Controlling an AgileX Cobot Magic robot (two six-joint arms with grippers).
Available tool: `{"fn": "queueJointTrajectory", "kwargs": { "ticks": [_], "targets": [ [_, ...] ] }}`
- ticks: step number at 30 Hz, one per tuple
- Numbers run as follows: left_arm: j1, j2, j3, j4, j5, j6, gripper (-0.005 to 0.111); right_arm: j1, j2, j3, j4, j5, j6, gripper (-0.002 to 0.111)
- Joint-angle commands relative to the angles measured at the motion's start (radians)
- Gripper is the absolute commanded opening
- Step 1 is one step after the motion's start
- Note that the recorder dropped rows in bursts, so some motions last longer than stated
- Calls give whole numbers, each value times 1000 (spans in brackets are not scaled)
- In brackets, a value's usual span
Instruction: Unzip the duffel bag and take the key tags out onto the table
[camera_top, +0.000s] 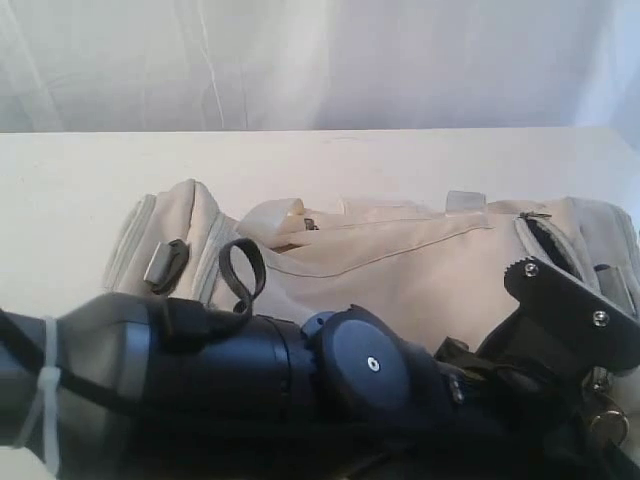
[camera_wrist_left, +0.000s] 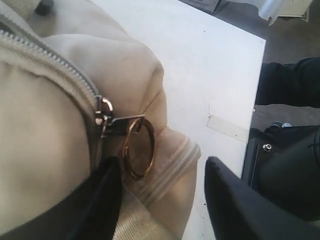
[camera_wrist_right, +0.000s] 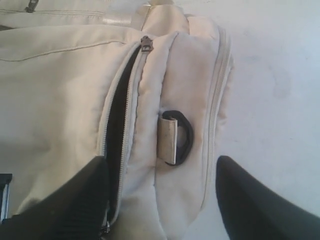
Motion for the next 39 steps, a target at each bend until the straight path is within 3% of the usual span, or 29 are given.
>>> {"fn": "queueJointTrajectory", "kwargs": {
  "ticks": [1, 10, 18, 21, 25, 32, 39],
  "targets": [
    [-8, 6, -23, -19, -5, -21, 55, 0, -1, -5, -5, -15, 2, 58],
    [-8, 66, -90, 14, -6, -29, 51, 0, -1, -5, -5, -19, 2, 58],
    [-8, 72, -92, -6, -39, -39, 12, 0, -1, -5, -5, -17, 2, 58],
    [-8, 72, -92, -27, 14, -39, 0, 0, -1, -5, -5, -11, 2, 58],
    [-8, 47, -76, -27, 106, -50, 0, 0, -1, -5, -5, -11, 2, 58],
    [-8, -60, 49, -35, 89, -57, 0, 0, -1, -5, 27, -12, 2, 58],
    [-8, -113, 117, -52, 57, -57, 0, 0, -1, 9, 194, 31, -108, 58]
  ]
}}
